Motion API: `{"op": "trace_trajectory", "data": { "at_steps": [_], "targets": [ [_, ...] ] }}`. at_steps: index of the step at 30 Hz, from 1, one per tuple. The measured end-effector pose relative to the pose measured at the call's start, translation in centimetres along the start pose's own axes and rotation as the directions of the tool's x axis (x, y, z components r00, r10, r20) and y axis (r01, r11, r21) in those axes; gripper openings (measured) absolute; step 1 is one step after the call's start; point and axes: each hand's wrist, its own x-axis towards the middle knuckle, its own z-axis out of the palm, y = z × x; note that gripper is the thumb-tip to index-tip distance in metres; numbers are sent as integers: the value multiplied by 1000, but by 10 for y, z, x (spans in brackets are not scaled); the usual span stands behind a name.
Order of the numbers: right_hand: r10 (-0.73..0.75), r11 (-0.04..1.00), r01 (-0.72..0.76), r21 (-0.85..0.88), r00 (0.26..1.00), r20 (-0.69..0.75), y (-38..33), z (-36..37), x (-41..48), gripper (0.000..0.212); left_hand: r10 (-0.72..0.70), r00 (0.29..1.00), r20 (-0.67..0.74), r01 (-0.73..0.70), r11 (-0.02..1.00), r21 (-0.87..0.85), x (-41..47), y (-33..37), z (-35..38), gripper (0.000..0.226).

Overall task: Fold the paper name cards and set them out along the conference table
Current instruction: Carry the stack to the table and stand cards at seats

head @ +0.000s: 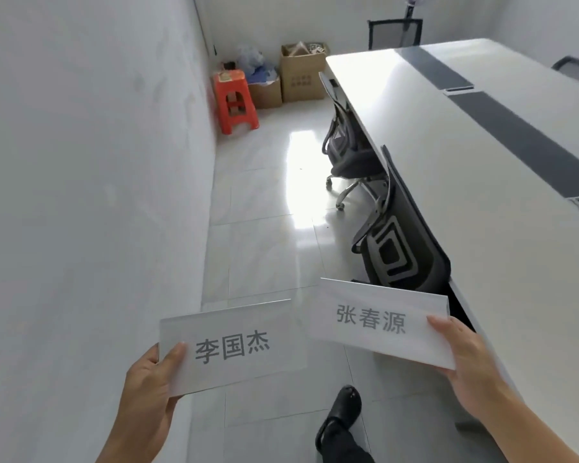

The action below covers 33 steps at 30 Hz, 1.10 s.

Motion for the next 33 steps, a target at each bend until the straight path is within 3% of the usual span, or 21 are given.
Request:
{"op": "trace_trajectory", "data": {
  "at_steps": [4,10,14,18,20,26,30,33],
  "targets": [
    [-22,999,24,43,998,-62,-27,-5,65,30,-16,999,50,16,1000,3,74,22,62,15],
    [-65,993,73,91,994,-91,-84,-9,163,59,-5,996,88,2,999,34,169,71,144,15],
    [-76,985,98,139,985,-156,-112,-16,213,45,-23,991,135,14,998,66,220,93,189,15],
    [-88,978,128,166,970,-228,-129,-28,252,59,-56,968,246,31,994,103,279,115,242,17],
    [-83,972,143,188,952,-294,-133,-36,272,56,-62,946,319,21,991,130,314,126,274,18],
    [-20,937,220,271,809,-587,-146,-47,327,69,-85,851,519,-28,978,206,417,169,382,19],
    [102,881,271,389,693,-714,-154,-53,359,20,-130,747,652,-63,962,264,467,200,457,19],
    [232,856,275,437,553,-800,-156,-64,371,20,-179,655,734,-83,948,306,489,210,514,20]
  ]
}}
